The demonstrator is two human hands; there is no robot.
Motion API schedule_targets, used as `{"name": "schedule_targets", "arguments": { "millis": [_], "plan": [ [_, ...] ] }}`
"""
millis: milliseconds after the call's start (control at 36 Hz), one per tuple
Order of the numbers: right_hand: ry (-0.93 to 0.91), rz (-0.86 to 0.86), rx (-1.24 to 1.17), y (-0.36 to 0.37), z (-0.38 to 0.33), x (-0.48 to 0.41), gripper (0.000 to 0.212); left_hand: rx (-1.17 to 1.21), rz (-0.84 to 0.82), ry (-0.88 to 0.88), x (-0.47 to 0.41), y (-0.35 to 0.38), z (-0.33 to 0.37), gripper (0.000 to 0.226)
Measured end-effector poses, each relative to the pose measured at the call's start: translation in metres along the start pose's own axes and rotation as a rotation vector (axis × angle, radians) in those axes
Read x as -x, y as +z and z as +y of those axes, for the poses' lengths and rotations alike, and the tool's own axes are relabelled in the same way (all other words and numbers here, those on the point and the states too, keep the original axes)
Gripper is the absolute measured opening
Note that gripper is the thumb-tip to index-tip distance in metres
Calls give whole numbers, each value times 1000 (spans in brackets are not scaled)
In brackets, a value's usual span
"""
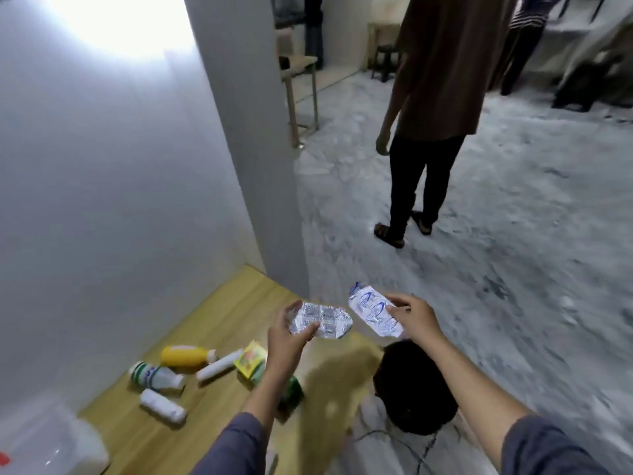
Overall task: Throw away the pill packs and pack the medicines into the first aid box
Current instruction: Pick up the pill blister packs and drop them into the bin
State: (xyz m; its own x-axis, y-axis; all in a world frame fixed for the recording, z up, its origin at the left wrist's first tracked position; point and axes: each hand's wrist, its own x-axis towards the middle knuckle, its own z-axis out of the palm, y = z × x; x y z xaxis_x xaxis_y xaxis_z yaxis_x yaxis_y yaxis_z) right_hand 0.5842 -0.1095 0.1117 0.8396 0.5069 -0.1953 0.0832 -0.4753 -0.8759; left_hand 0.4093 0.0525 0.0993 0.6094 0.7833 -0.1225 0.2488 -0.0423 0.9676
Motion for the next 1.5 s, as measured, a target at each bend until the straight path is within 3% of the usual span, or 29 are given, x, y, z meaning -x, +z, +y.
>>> {"name": "schedule_targets", "arguments": {
  "millis": [194,389,806,917,1139,1250,1500],
  "plan": [
    [221,236,-27,-84,90,-33,27,-146,-221,38,-57,147,-1,47],
    [468,266,-42,-107,185,-52,28,-352,-449,-11,-86,261,-32,43],
    [701,202,-169,-73,316,-94,39,-557,-667,-265,-106,350,-154,53],
    [732,58,-108,-72,318,-93,51,-515,-736,-322,-101,352,-151,64],
    [676,-11,-50,-84,279,-80,56,-635,-791,-215,-93,332,-110,56],
    [592,-38,-16,-92,244,-76,56,-686,-778,-177,-95,314,-80,68],
    [350,-103,211,-93,130,-72,58,-838,-692,104,-96,236,-4,69]
  ]
}}
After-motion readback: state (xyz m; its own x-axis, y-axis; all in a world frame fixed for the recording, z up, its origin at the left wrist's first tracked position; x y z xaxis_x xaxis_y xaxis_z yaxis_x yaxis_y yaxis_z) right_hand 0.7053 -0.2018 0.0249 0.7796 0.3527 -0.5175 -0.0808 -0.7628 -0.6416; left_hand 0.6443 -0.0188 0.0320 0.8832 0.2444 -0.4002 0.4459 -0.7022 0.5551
